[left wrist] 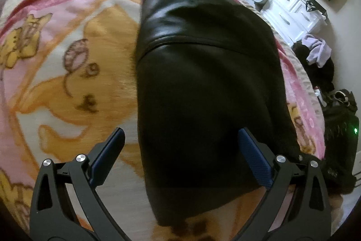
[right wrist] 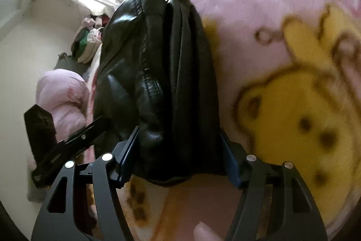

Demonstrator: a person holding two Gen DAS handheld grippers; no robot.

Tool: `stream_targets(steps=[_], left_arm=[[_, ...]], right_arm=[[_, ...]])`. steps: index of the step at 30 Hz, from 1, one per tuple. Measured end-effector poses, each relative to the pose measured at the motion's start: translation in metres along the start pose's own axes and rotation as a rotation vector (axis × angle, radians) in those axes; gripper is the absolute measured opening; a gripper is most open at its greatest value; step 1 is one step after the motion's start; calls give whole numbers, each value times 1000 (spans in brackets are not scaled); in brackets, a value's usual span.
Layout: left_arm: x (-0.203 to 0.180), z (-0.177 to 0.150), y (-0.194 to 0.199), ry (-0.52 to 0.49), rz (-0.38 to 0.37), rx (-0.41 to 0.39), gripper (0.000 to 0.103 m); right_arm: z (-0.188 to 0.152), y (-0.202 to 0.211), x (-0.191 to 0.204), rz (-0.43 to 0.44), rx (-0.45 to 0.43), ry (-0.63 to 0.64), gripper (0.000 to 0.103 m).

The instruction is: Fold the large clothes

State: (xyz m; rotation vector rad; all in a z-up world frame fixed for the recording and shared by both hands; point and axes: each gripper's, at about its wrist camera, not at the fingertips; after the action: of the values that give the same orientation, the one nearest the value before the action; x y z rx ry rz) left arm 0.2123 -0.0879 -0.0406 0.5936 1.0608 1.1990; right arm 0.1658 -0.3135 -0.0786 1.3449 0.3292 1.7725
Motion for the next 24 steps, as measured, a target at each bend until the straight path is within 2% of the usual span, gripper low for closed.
stream_targets(steps=[4, 6, 7, 8, 12, 15, 20, 24], left_arm=[[1, -3, 3, -17, 20, -16, 93], [1, -4, 0, -11, 15, -8, 94], [2, -4, -1, -6, 8, -5, 94], [2, -5, -1, -4, 0, -4, 94], [3, -5, 0, -4, -4, -7, 94], [4, -6, 0, 3, -6, -9, 94], [4, -9, 0, 8, -9, -10, 94], [4, -11, 0, -4, 0, -14, 94]], right_arm=[[-6, -3, 2, -29, -40, 4, 65], [0, 1, -5, -27, -23, -18, 72], [3, 6, -6, -17, -20, -35, 80], [6, 11, -6, -15, -30, -37, 82], [33, 44, 11, -92, -155, 45, 85], [61, 50, 32, -122, -213, 127, 85], [117, 21, 61, -203, -203, 261, 84], [144, -12, 68, -349, -167, 337, 80]])
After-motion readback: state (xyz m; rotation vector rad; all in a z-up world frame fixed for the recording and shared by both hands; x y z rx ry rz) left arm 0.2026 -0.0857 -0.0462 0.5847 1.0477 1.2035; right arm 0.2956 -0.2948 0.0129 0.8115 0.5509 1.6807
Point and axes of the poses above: each gripper's, at about its wrist camera, not at the fingertips, and y roughly against the way its jaws point, x to its left, z to its top, and after that the axes turned 10 degrees about y, right-handed
